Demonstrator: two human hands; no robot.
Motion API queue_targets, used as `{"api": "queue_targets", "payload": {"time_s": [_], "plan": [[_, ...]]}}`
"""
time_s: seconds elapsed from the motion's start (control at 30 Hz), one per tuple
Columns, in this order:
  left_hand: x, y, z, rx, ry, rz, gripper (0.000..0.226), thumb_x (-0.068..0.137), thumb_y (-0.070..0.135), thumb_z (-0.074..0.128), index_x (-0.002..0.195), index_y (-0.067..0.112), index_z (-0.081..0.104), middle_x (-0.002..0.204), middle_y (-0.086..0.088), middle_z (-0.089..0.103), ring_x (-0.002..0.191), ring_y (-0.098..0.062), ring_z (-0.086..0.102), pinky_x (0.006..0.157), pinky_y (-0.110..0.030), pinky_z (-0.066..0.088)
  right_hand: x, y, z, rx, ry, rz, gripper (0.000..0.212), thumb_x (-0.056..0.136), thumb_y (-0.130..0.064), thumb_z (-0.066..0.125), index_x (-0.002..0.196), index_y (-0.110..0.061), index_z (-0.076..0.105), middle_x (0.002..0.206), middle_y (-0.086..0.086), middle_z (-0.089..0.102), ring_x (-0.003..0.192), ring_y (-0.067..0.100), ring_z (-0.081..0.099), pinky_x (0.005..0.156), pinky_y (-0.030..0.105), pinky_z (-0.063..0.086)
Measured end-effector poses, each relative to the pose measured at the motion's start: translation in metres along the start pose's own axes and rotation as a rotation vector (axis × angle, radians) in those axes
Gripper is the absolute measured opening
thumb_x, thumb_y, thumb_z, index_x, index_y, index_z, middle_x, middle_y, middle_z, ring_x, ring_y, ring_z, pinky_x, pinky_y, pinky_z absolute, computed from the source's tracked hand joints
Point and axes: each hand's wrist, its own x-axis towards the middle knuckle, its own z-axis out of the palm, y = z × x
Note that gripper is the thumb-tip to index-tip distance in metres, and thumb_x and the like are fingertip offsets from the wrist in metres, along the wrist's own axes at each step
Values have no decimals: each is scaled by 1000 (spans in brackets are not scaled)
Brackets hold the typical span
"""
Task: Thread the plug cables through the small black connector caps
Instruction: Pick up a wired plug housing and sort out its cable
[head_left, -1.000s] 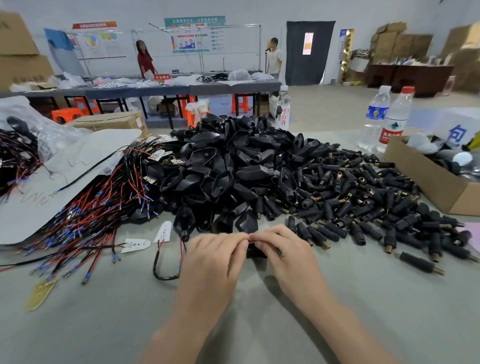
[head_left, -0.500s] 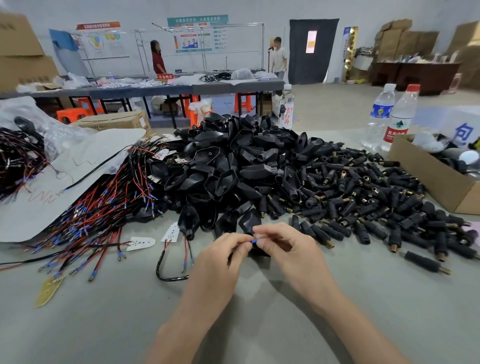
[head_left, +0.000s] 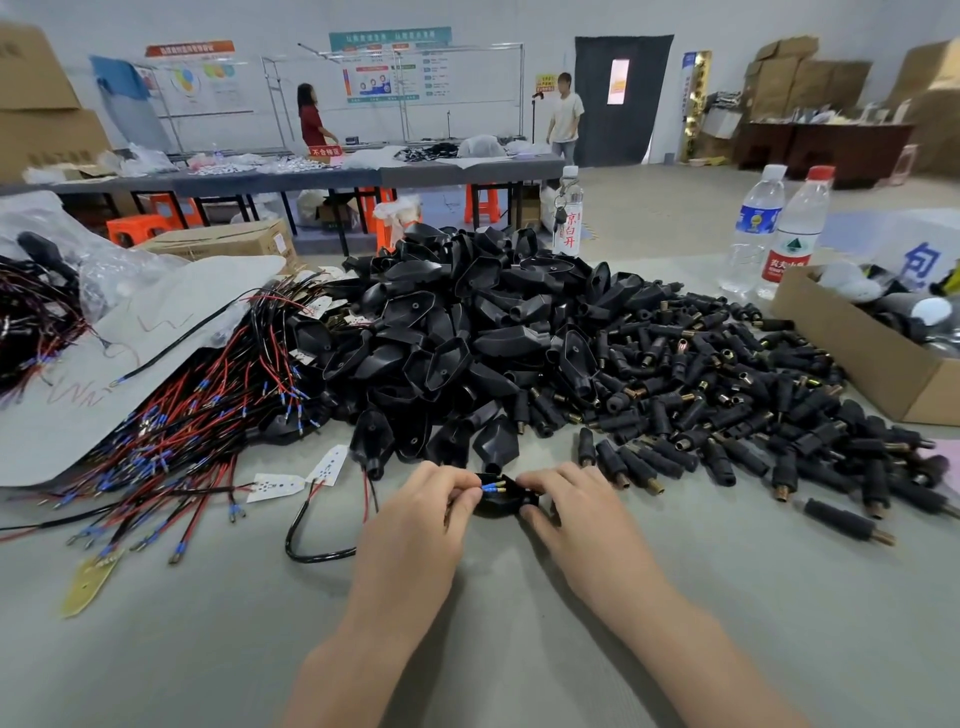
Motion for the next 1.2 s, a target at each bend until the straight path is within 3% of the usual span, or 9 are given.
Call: {"api": "queue_targets", "payload": {"time_s": [0.13,0.23,0.4,0.7,0.83,0.93,1.1,1.2], "plan": [[0,2,-1,52,27,34,8,97,34,59,96,36,67,87,21,55,83,-3,52,66,-26,45,0,-2,-3,94,12,-37,27,95,-22,64,120,-32,59,105,-26,48,97,-17,33,87,1,27],[0,2,-1,83,18,78,8,96,29,64,94,30,71,83,16,56,81,-9,51,70,-33,45,0,-3,-1,175,38,-23,36,93,-15,66,121,-35,55,102,-33,45,101,-27,35,84,-3,27],[2,3,0,110,-42,77,10,95,27,64,93,28,73,79,17,55,83,-12,47,78,-30,39,0,-5,1,226,35,-20,42,94,-17,65,118,-47,48,103,-37,45,104,-22,40,83,-2,31],[3,2,1,-158,-95,-140,15,96,29,62,86,24,71,59,13,53,62,-6,48,63,-28,38,-1,-10,3,348,42,-57,54,90,-10,68,108,-55,46,106,-29,52,107,-8,47,86,-1,31],[3,2,1,-243,-120,-241,17,97,30,61,84,27,71,68,12,69,77,-12,65,81,-36,50,-2,-12,5,411,62,-49,55,89,-10,71,104,-57,47,103,-27,54,105,-3,51,86,2,36],[1,3,0,-280,-147,-267,22,97,30,61,77,33,69,71,13,71,78,-9,67,80,-36,52,-1,-12,6,445,77,-37,55,88,-8,72,103,-56,49,102,-26,55,104,0,52,89,7,41],[-1,9,4,-192,-145,-180,24,97,26,60,76,35,63,72,10,67,80,-12,62,86,-43,48,0,-15,5,472,67,-43,52,88,-10,73,101,-55,50,110,-34,52,107,-4,52,88,5,40],[-2,11,5,-200,-124,-138,23,99,20,58,89,40,64,90,17,69,94,-13,63,95,-43,46,-1,-15,3,513,69,-23,46,89,-11,72,99,-52,55,110,-34,55,106,-4,54,87,5,41]]}}
